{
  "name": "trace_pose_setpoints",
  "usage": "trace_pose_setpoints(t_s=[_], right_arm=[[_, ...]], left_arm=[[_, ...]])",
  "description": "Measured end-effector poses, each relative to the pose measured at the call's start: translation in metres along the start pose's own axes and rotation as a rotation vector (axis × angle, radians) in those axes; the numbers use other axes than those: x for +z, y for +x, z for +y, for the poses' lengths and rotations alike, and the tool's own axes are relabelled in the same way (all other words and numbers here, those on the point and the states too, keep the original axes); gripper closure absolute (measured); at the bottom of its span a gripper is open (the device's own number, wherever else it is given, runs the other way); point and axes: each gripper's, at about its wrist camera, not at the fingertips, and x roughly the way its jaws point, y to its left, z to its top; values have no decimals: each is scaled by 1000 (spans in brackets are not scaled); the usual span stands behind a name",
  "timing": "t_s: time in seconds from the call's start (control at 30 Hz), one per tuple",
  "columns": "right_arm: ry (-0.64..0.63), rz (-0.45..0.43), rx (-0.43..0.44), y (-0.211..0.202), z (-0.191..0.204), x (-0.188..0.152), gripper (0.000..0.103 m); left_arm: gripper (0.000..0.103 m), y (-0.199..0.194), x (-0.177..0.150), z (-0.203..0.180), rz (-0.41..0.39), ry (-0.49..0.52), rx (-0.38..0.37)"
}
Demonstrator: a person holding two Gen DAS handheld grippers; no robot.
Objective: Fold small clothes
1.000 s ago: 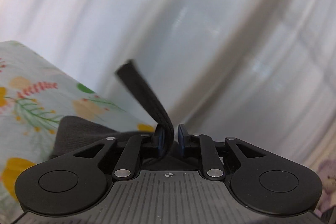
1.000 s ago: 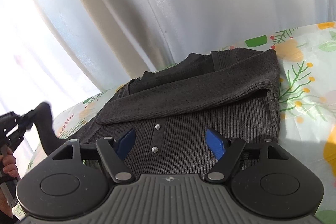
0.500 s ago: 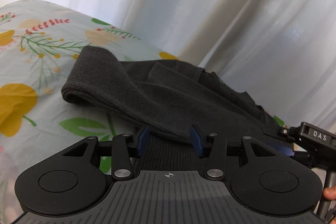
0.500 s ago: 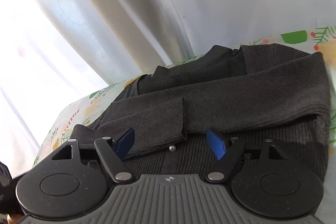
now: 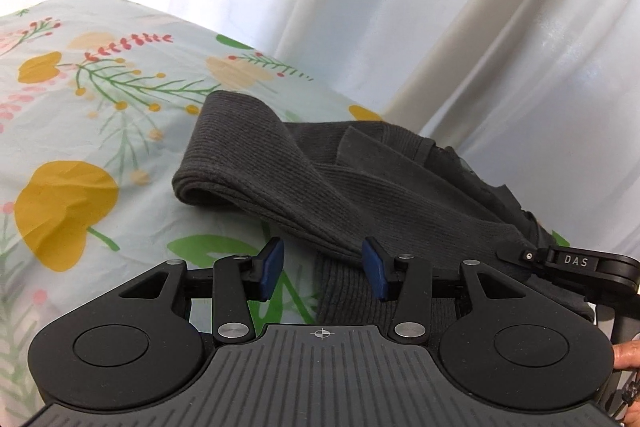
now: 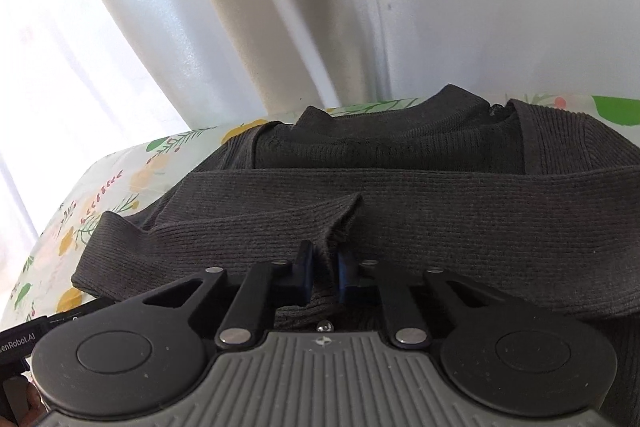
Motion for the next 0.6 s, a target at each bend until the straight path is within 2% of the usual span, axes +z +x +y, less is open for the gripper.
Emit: trace_pose_setpoints(t_s=[0.07,0.13,0.27,0.37,0.6], right_arm=[[-37,-34,-14,-5,5,3,97],[-64,-109,-45,-19,7,8,97],[-40,-233,-194,-49,-17,19,97],[-4,-230,-281,-57,-45,23,97],[21,-211,-361,-62,-78,16,97]], left_arm=[[55,0,3,0,-6,3,5],[55,0,6,-1,-11,11,12],[55,6,11,-4,-4,28,20],[55,12,12,-8,10,43,22],[55,21,14,-17,20,54,13]])
